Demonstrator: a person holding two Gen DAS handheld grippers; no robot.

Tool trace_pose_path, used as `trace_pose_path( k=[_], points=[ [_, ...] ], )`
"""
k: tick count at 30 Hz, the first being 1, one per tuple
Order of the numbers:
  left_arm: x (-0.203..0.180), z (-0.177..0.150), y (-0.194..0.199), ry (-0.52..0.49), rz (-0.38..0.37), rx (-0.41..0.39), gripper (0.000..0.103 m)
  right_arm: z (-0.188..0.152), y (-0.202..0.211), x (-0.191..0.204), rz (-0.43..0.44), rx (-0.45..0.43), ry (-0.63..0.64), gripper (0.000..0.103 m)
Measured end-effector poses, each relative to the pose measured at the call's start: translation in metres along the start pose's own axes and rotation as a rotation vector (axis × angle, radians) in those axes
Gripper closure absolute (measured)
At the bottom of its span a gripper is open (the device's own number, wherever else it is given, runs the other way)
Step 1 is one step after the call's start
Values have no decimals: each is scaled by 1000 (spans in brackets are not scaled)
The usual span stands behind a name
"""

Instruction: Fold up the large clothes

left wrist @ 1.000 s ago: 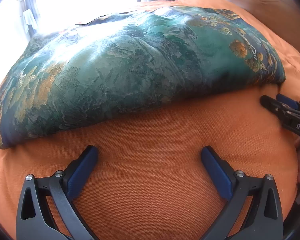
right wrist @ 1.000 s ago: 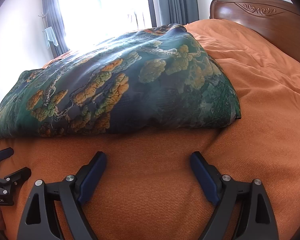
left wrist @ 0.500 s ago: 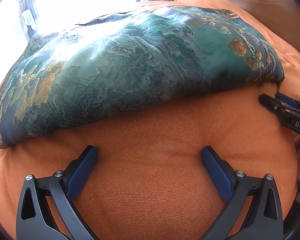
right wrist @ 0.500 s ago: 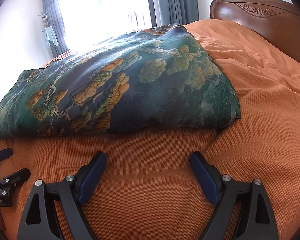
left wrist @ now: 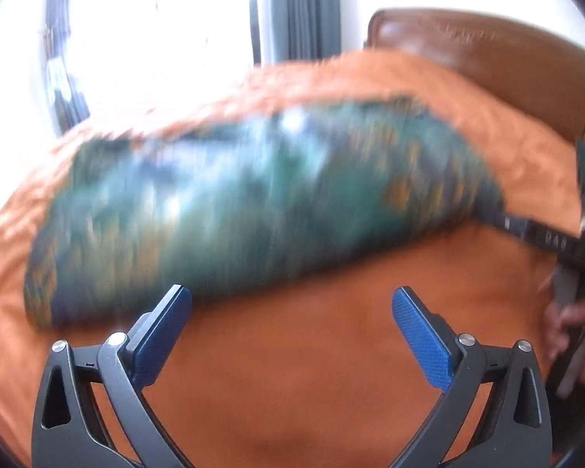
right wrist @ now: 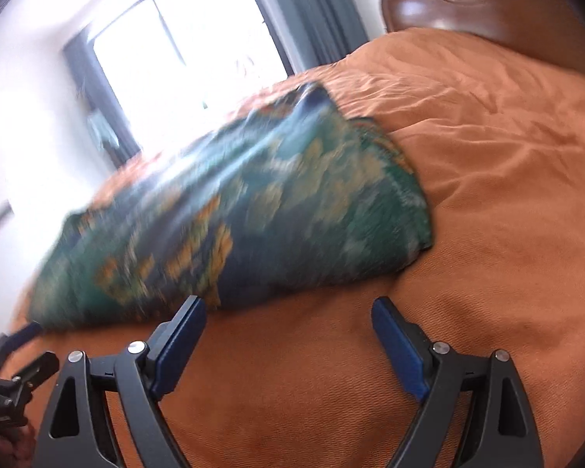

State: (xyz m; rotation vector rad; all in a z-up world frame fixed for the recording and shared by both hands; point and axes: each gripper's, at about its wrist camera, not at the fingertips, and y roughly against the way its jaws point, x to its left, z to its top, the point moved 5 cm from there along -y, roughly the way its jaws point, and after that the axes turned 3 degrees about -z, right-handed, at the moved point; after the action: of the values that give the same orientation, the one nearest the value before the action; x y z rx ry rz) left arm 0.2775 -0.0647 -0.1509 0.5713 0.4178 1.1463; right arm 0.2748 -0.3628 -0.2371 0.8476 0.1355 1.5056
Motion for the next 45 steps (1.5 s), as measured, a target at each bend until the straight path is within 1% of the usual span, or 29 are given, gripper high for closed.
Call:
trace_pose_path(
  k=[2,3,4,5,6,8,9,11,13,14,16,17,18,20,22,24,25,27,29,31,33,35,36,38,40,41,42,43,45],
  points=[
    [-3,25,-1,17,-67,-38,1,6,2,-14,74,-6,-129,14],
    [-7,35,-5,20,-109,-46,0,7,-3,-22,104,12,-199,14],
    [-12,42,-14,10,-151,-46,0,7,-9,-31,108,33,-264,14],
    [-19,46,-25,-16,-190,-31,0,9,-13,-37,106,44,-309,14],
    [-28,44,-45,-76,-217,16,0,14,-17,-44,114,44,-367,14],
    [-42,32,-79,-168,-196,132,0,26,-21,-51,140,30,-451,14],
    [-46,24,-94,-205,-173,166,0,34,-25,-53,151,28,-487,13],
    [-49,14,-104,-244,-155,180,0,43,-43,-59,137,62,-557,11],
    [-50,14,-101,-240,-164,178,0,48,-63,-66,101,93,-605,10],
    [-49,16,-98,-231,-177,185,0,51,-71,-66,89,99,-599,12],
    [-42,23,-86,-188,-213,206,1,57,-69,-64,57,56,-569,32],
    [-37,30,-78,-158,-234,211,1,59,-64,-62,43,38,-546,47],
    [-32,40,-67,-124,-264,212,1,61,-59,-60,44,21,-525,57],
    [-26,60,-47,-102,-290,196,1,65,-44,-51,46,-26,-450,63],
    [-27,89,-28,-129,-290,165,1,72,-30,-33,12,-72,-330,65],
    [-33,116,-16,-157,-290,151,1,79,-18,-21,-10,-108,-262,68],
    [-39,131,-13,-168,-296,157,1,83,-12,-12,-10,-126,-220,68],
    [-46,149,-10,-172,-311,180,1,92,2,9,-38,-173,-121,68],
    [-56,164,-16,-167,-324,209,1,98,14,23,-11,-205,-103,68],
    [-63,174,-25,-145,-340,243,1,100,25,43,-6,-247,-17,69],
    [-64,183,-26,-97,-430,305,1,98,36,65,-13,-291,116,69],
    [-69,189,-30,-51,-539,398,1,93,47,85,-13,-326,209,69],
    [-68,195,-30,-46,-554,425,1,92,51,96,-12,-344,257,69],
    [-69,202,-26,-55,-550,439,1,87,59,123,-8,-372,362,69],
    [-71,208,-16,-77,-557,432,1,81,61,154,1,-403,494,69],
    [-71,210,-13,-89,-547,428,1,71,66,170,7,-419,561,69],
    [-71,211,-13,-102,-516,431,0,62,73,188,15,-441,631,69],
    [-67,208,-16,-121,-461,436,1,53,77,203,27,-468,703,69],
    [-57,201,-20,-185,-316,422,2,38,81,224,57,-492,782,70]
  ],
)
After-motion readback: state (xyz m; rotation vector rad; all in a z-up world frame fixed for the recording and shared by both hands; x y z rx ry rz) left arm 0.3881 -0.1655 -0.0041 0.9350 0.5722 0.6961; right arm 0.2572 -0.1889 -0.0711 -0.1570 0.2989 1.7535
